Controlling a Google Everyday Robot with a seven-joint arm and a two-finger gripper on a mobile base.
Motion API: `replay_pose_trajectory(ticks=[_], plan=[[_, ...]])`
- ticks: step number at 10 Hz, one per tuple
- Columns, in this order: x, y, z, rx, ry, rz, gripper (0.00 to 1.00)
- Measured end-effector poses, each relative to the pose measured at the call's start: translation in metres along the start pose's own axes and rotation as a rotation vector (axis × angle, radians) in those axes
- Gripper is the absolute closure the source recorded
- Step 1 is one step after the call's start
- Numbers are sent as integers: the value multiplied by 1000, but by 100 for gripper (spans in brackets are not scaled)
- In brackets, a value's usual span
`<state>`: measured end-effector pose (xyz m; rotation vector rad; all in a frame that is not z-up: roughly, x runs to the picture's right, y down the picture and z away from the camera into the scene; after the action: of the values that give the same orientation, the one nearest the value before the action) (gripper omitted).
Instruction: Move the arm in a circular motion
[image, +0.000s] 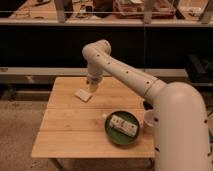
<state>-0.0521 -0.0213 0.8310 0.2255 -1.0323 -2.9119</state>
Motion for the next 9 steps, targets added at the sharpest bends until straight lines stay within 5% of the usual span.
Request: replay_pose_trajectory(ticks=[4,9], plan=[[-92,62,-2,-14,-13,210,100],[-199,52,-25,-1,-105,349,100]])
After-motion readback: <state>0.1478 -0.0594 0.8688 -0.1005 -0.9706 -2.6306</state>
